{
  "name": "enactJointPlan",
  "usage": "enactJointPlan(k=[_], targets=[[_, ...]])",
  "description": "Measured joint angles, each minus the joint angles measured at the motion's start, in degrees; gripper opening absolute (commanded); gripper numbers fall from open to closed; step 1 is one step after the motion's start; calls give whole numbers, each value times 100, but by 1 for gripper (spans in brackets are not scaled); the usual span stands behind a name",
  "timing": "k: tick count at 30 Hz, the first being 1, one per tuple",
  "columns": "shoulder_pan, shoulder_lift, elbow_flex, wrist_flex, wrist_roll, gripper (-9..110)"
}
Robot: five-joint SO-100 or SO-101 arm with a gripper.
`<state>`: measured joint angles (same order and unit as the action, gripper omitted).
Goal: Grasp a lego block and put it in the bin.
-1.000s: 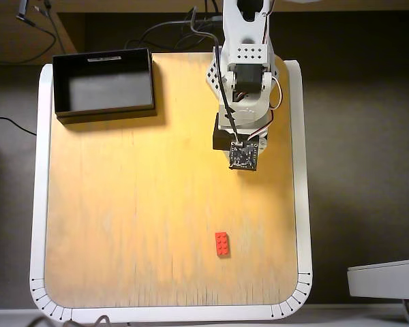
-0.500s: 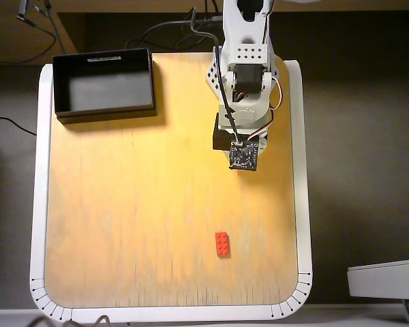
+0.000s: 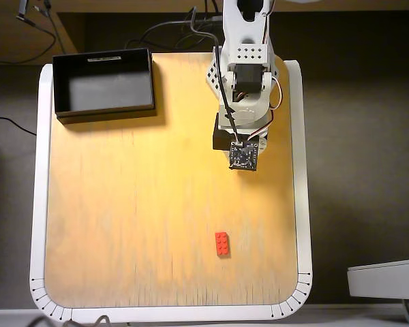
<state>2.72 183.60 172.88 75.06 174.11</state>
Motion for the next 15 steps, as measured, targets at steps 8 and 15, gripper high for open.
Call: enactJointPlan(k=[8, 15], targets=[[0, 0, 0, 0, -53, 0], [-70, 0, 0, 0, -132, 0]])
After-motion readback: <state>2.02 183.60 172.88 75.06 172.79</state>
